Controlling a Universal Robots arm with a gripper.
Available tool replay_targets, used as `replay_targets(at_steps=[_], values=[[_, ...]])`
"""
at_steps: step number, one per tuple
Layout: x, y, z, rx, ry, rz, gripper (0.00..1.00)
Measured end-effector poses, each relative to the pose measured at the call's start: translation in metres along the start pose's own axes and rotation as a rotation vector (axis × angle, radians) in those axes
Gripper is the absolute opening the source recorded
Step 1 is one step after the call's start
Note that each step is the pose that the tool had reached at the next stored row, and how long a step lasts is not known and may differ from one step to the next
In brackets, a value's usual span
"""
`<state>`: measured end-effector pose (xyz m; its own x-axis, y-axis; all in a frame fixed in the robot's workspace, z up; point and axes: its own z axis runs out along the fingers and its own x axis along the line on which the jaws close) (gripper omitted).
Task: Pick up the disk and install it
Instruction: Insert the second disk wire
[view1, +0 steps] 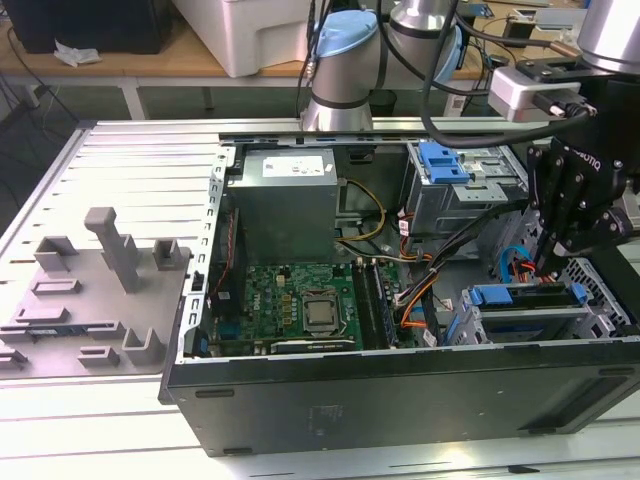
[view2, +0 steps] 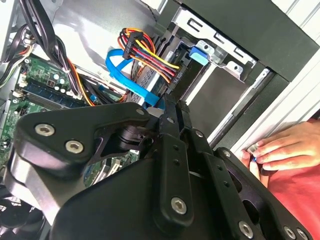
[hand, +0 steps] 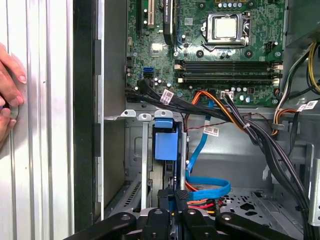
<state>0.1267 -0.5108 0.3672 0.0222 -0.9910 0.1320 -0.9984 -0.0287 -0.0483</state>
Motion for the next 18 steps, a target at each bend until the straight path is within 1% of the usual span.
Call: replay_targets(at_steps=[6, 8, 10, 18], values=[[0.0001, 0.0, 0.0001, 0.0007, -0.0001, 0.0, 0.16], [0.0002, 0.0001, 0.0002, 0.0008, -0.0013, 0.0, 0.16], [0.0004, 0.0001, 0.0008, 0.0009, -0.0036, 0.0, 0.16], [0.0006, 0.0003, 0.004, 0.0009, -0.0041, 0.0, 0.16]])
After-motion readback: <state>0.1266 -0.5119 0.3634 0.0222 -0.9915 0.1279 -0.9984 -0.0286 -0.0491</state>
